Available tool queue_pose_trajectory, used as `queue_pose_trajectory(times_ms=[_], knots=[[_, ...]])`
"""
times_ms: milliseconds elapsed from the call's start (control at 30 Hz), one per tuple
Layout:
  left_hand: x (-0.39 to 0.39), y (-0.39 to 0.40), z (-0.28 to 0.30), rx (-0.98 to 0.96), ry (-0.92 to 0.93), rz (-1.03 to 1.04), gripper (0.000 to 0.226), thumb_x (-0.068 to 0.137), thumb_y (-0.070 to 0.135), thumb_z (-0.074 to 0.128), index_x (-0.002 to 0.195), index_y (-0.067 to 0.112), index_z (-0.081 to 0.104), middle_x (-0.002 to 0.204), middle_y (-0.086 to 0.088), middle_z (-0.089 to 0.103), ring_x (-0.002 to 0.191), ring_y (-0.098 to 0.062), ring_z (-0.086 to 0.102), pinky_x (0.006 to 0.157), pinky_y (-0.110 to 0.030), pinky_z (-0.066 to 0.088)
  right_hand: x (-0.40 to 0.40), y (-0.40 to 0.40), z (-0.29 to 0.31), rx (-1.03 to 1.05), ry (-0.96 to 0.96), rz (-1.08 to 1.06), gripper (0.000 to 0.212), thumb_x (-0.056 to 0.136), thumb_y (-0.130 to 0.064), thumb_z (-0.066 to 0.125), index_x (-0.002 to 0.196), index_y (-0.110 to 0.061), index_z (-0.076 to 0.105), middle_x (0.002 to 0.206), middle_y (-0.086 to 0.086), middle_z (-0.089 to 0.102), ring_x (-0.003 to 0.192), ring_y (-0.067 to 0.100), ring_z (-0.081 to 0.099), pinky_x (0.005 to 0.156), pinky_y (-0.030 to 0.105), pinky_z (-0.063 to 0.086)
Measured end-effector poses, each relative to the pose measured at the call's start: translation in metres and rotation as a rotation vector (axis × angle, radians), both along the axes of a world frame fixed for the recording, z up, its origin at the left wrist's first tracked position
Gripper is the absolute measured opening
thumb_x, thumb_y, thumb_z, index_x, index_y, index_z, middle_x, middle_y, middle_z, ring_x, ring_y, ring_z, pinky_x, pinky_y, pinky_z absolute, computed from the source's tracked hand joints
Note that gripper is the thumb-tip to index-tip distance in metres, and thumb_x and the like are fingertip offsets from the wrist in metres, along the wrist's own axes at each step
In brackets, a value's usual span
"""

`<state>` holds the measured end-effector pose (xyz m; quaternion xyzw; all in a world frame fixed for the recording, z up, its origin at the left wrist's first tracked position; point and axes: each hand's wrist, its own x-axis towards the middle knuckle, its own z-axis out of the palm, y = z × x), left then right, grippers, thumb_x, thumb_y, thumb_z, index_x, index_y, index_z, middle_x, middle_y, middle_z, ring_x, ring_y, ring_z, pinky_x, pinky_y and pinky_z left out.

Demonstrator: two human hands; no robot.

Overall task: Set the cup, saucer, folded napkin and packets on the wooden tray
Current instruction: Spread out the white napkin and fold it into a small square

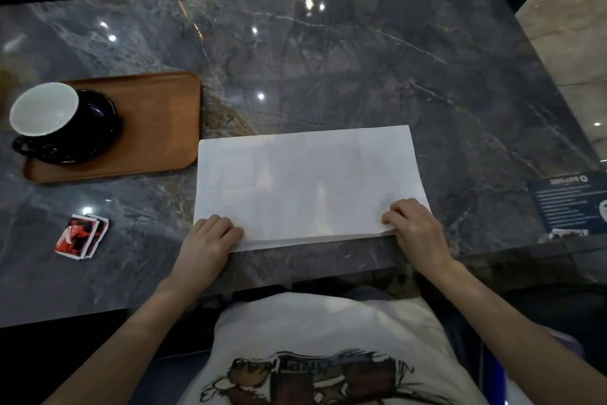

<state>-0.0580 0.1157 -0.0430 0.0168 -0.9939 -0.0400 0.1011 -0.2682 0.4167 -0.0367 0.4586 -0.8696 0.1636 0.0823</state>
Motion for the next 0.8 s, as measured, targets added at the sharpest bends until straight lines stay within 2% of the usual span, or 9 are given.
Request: queue_pose_trajectory(times_ms=[133,200,267,433,600,800], knots=[[0.002,0.0,-0.004,-0.028,-0.005,-0.067,0.014,0.076,0.008,0.044,0.085,0.012,0.055,0.066,-0.008,0.059,0.07,-0.02,0.036,0.061,-0.03,0.026,-0.009,-0.003,-0.006,-0.029,0.012,0.01,0.028,0.068,0.006,0.036,0.063,0.0,0.062,0.067,0.014,0.061,0.071,0.019,0.039,0.052,0.03,0.044],[0.002,-0.001,-0.005,-0.038,-0.008,-0.09,0.015,0.076,0.008,0.044,0.088,0.012,0.052,0.067,-0.008,0.059,0.071,-0.02,0.036,0.061,-0.03,0.027,-0.012,-0.003,-0.007,-0.004,0.014,0.033,0.027,0.067,0.006,0.035,0.063,0.0,0.061,0.067,0.014,0.061,0.07,0.019,0.036,0.053,0.029,0.04],[0.002,-0.001,-0.004,-0.052,-0.005,-0.112,0.014,0.077,0.008,0.044,0.088,0.012,0.051,0.067,-0.008,0.059,0.071,-0.02,0.036,0.062,-0.03,0.028,-0.015,-0.002,-0.007,0.016,0.012,0.054,0.025,0.069,0.004,0.037,0.064,0.0,0.061,0.068,0.015,0.061,0.07,0.019,0.035,0.049,0.029,0.043],[0.0,-0.001,-0.002,-0.107,-0.012,-0.195,0.011,0.077,0.008,0.045,0.086,0.011,0.051,0.067,-0.007,0.056,0.07,-0.02,0.036,0.062,-0.03,0.028,-0.024,-0.001,-0.008,0.045,0.058,0.062,0.019,0.072,0.001,0.043,0.066,-0.001,0.061,0.071,0.016,0.062,0.071,0.02,0.038,0.048,0.028,0.045],[0.0,-0.001,-0.002,-0.13,-0.061,-0.212,0.008,0.077,0.012,0.044,0.083,0.012,0.05,0.066,-0.006,0.056,0.071,-0.021,0.036,0.063,-0.031,0.03,-0.02,0.006,-0.016,0.083,0.145,0.097,0.016,0.072,0.004,0.049,0.068,-0.005,0.062,0.07,0.012,0.063,0.072,0.02,0.038,0.059,0.027,0.032],[-0.004,0.003,0.002,-0.112,-0.163,-0.132,0.014,0.071,0.011,0.043,0.079,0.013,0.053,0.07,-0.006,0.058,0.073,-0.02,0.036,0.062,-0.031,0.029,-0.023,0.01,-0.01,0.172,0.093,0.085,0.021,0.069,0.002,0.042,0.069,-0.006,0.062,0.073,0.01,0.064,0.063,0.029,0.059,0.062,0.03,0.034]])
